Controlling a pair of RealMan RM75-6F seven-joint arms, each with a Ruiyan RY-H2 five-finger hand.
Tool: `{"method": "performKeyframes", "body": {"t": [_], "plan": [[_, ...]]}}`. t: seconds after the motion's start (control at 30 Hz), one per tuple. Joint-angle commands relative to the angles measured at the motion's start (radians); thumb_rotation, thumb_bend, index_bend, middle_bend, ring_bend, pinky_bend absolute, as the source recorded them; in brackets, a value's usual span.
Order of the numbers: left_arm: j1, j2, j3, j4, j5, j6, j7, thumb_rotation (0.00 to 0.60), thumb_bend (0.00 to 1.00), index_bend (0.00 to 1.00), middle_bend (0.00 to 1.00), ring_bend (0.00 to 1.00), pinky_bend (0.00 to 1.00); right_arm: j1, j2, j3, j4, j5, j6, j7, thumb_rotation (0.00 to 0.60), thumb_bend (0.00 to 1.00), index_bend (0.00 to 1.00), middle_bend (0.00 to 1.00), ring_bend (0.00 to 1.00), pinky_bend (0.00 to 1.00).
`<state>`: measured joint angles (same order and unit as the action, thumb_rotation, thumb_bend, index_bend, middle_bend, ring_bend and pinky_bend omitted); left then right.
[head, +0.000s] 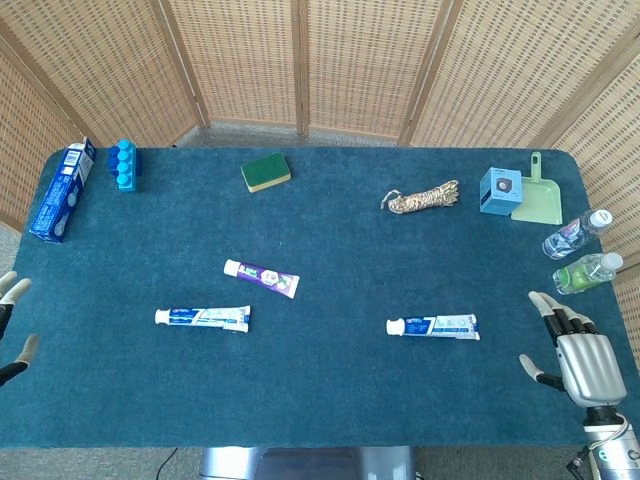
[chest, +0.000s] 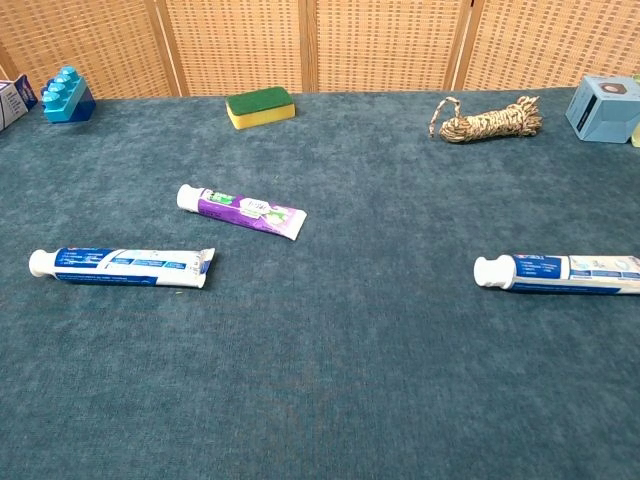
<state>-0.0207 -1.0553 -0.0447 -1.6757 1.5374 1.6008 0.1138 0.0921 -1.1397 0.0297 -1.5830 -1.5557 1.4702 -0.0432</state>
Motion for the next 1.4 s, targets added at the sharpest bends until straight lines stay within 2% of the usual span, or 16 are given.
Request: {"method": "performKeyframes", "body": {"t": [0.03, 0.4, 0.67, 0.8, 1.03, 1.17, 1.4], "plan": [[-0.001, -0.001, 0.001, 0.002, 0.004, -0.002, 0.001, 0.600, 0.34, 0.12, 0.12, 0.11, 0.12, 0.003, 0.001, -0.002, -0.005, 0.000, -0.008, 0.001, 0.529, 0.28, 0.07, 0.16, 0.20, 0.27], [0.001, 0.036, 0.000, -0.047, 0.016, 0.008, 0.008, 0.600, 0.34, 0.12, 0.12, 0.11, 0.11, 0.043, 0.004, -0.026, -0.059, 0.003, -0.112, -0.034, 0.529, 0.28, 0.11, 0.16, 0.18, 0.27], [-0.017, 0.074, -0.005, -0.105, 0.024, -0.017, -0.008, 0.600, 0.34, 0.12, 0.11, 0.11, 0.10, 0.097, -0.017, -0.030, -0.097, 0.020, -0.213, -0.075, 0.515, 0.28, 0.11, 0.12, 0.14, 0.27], [-0.031, 0.085, -0.008, -0.120, 0.024, -0.037, 0.004, 0.600, 0.34, 0.12, 0.11, 0.12, 0.10, 0.142, -0.028, -0.017, -0.119, 0.046, -0.283, -0.116, 0.489, 0.28, 0.11, 0.09, 0.12, 0.27], [-0.050, 0.082, -0.011, -0.126, 0.014, -0.066, 0.013, 0.600, 0.34, 0.12, 0.10, 0.12, 0.10, 0.214, -0.055, 0.015, -0.111, 0.108, -0.379, -0.178, 0.484, 0.28, 0.12, 0.09, 0.11, 0.26], [-0.059, 0.078, -0.014, -0.125, 0.003, -0.082, 0.021, 0.600, 0.34, 0.12, 0.10, 0.12, 0.10, 0.257, -0.075, 0.030, -0.091, 0.157, -0.439, -0.225, 0.423, 0.28, 0.12, 0.08, 0.08, 0.25], [-0.066, 0.077, -0.020, -0.119, -0.014, -0.091, 0.019, 0.600, 0.34, 0.12, 0.10, 0.12, 0.09, 0.311, -0.115, 0.040, -0.041, 0.245, -0.511, -0.306, 0.379, 0.28, 0.20, 0.06, 0.04, 0.23]]}}
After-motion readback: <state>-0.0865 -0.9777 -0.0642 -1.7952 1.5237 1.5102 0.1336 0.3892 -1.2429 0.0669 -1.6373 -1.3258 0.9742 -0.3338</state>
